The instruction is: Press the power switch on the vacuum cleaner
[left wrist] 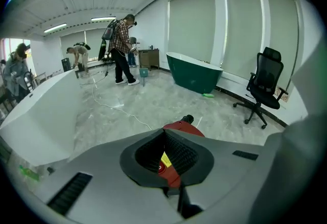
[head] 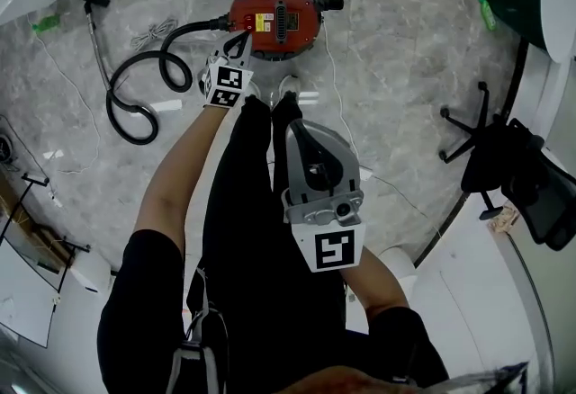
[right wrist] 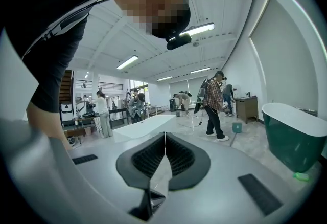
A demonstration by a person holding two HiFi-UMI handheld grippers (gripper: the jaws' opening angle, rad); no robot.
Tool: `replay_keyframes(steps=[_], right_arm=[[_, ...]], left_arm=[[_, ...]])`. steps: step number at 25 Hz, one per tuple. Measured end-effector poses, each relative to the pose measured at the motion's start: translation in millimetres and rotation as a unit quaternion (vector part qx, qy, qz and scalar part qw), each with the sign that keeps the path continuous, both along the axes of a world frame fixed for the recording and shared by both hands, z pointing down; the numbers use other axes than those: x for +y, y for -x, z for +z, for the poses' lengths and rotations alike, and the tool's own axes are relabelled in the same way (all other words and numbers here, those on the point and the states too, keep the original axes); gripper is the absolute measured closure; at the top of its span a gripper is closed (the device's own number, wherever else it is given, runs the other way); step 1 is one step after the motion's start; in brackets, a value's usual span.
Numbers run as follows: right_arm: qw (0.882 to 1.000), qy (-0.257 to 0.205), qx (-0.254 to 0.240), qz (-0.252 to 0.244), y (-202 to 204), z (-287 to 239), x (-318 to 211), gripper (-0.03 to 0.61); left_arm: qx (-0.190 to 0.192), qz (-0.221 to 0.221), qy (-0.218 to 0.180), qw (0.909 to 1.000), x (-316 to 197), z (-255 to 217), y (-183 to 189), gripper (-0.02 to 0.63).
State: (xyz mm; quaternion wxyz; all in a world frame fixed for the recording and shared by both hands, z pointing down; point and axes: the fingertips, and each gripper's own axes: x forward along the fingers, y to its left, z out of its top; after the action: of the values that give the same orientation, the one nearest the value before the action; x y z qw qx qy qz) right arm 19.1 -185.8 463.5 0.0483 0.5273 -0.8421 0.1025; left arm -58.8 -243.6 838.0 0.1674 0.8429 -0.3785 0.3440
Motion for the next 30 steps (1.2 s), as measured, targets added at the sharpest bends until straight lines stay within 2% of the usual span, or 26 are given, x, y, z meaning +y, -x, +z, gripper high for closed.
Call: replay_keyframes(steps=[6, 11, 17, 20, 24, 27, 30], right_arm=[[0.999, 0.026, -0.008, 0.019, -4.1, 33.1, 2.5, 0.558], [0.998, 0.042, -0.015, 0.04, -4.0, 54.4, 4.8, 0.559], [0.997, 0.066, 0.0, 0.051, -19.5, 83.6, 3.1, 0.559], [0.996, 0.072, 0.001, 0.056, -18.8, 90.5, 2.2, 0.558], [0.995, 0.08, -0.002, 0.057, -16.5, 95.6, -1.9, 0.558], [0.994, 0.088, -0.014, 0.061, -14.9, 98.3, -4.4, 0.558], [0.993, 0.097, -0.026, 0.062, -13.4, 99.3, -1.9, 0.56]], left_arm=[[-0.002, -0.031, 0.039, 0.9988, -12.1, 56.8, 6.3, 0.595], [-0.014, -0.014, 0.047, 0.9987, -15.0, 97.4, 17.9, 0.595], [-0.013, -0.033, 0.078, 0.9963, -25.6, 129.8, 14.1, 0.595], [-0.027, -0.009, 0.086, 0.9959, -25.2, 144.0, 10.7, 0.595], [-0.031, -0.02, 0.101, 0.9942, -29.0, 156.8, 16.1, 0.595], [-0.038, 0.002, 0.122, 0.9918, -26.2, 162.3, 12.6, 0.595], [-0.025, 0.009, 0.148, 0.9887, -18.1, 166.4, 8.8, 0.595]])
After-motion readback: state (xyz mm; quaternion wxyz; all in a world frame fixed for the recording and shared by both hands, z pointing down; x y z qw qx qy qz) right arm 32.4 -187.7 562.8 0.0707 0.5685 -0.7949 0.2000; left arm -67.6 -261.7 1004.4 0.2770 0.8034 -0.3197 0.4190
